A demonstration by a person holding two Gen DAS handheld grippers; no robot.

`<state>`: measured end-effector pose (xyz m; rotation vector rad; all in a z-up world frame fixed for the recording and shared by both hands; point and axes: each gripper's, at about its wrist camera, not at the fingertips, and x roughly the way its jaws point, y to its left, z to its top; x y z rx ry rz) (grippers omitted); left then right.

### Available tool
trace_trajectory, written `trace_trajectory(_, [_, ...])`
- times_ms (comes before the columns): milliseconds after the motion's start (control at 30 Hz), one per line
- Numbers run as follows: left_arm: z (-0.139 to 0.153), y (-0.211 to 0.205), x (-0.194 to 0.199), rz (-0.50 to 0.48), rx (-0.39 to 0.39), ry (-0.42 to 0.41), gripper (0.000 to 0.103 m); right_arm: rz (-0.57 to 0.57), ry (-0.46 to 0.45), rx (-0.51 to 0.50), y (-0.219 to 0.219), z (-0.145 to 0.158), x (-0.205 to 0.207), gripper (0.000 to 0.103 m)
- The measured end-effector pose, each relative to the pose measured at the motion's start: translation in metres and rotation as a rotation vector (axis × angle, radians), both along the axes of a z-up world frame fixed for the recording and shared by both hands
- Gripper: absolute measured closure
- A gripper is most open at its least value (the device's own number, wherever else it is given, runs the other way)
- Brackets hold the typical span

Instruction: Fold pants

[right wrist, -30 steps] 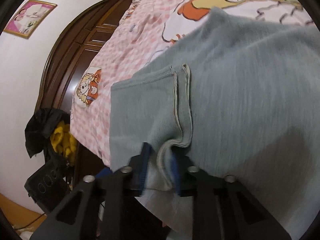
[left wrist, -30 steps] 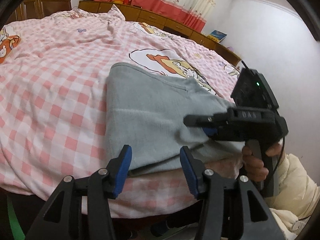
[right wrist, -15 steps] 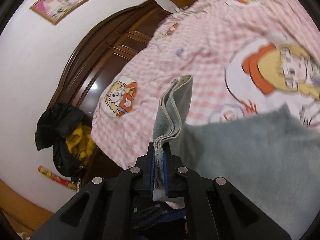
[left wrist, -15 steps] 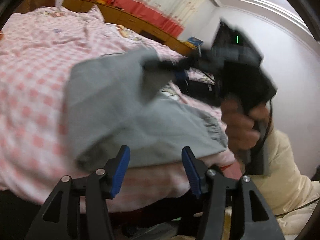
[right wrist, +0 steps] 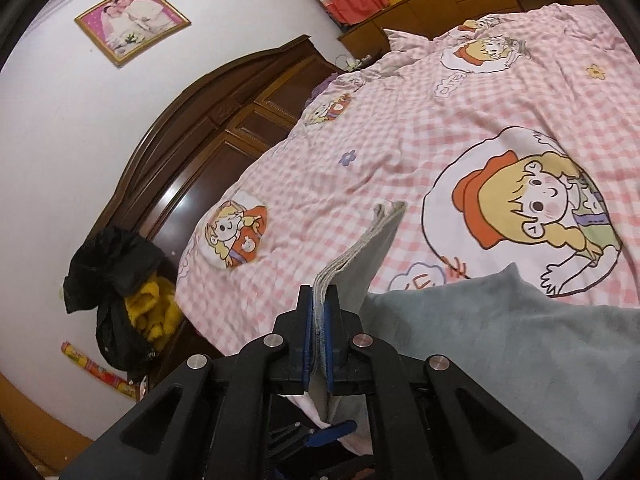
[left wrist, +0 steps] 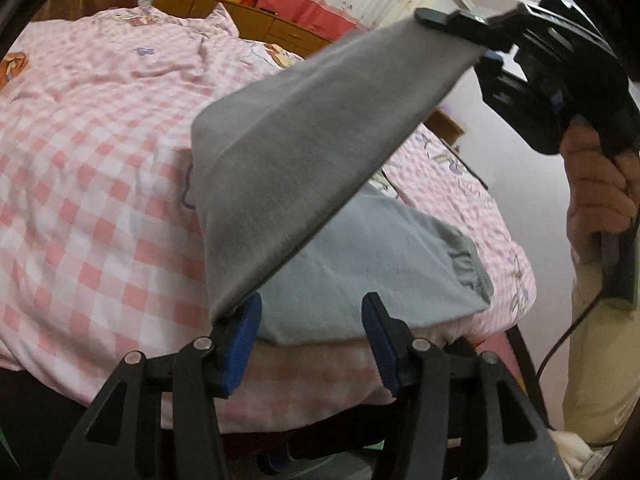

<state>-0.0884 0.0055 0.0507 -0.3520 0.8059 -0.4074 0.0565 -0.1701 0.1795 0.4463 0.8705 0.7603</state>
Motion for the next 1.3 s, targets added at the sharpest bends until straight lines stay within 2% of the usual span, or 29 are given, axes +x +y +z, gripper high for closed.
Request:
trace_trajectory(133, [0.000,-0.011,0.005,-0.045,-0.015,0.017,0.048,-0.011,-0.018,-0.015,-0.006,0.011,0.004,0.098])
trace_trajectory(267, [0.011,-0.033,0.010,-0.102,-0.074,0.009,0.047,-0.044,-0.089,-0.021,-0.028,0.040,-0.002,0.098])
trace_trajectory(367, [0.018,-0.061,0.017,-0.148,-0.025,-0.011,0.044,-0.101,-0.164,-0.028,-0.066,0.064,-0.017,0.098])
trace_trajectory(467, [0.011,-0.085,0.028,-0.144,0.075,-0.010,0.044,-0.175,-0.193,-0.072,-0.109,0.063,-0.028,0.098])
trace_trajectory(567, [0.001,-0.095,0.029,-0.142,0.133,0.013,0.045,-0.278,-0.144,-0.111,-0.162,0.028,-0.037,0.098])
trace_trajectory(733, [-0.015,-0.113,0.020,-0.181,0.248,0.029,0.045,-0.453,0.067,-0.137,-0.240,-0.075,-0.049,0.098])
trace_trajectory(867, [-0.027,-0.121,0.019,-0.202,0.286,0.074,0.045,-0.517,0.205,-0.116,-0.270,-0.143,-0.058,0.098])
trace_trajectory(933, [-0.031,-0.122,0.018,-0.212,0.292,0.093,0.045,-0.526,0.241,-0.089,-0.275,-0.164,-0.061,0.098])
trace_trajectory(1000, [-0.032,-0.123,0.016,-0.215,0.310,0.098,0.045,-0.539,0.225,-0.054,-0.277,-0.163,-0.065,0.098])
trace_trajectory(1100, [-0.032,-0.121,0.014,-0.213,0.320,0.104,0.045,-0.540,0.128,-0.028,-0.276,-0.135,-0.079,0.098])
trace_trajectory(1200, [-0.030,-0.115,0.013,-0.210,0.306,0.113,0.045,-0.548,0.053,-0.090,-0.269,-0.118,-0.092,0.098])
trace_trajectory(1300, [-0.025,-0.106,0.012,-0.213,0.248,0.123,0.045,-0.551,0.106,-0.211,-0.265,-0.136,-0.086,0.098])
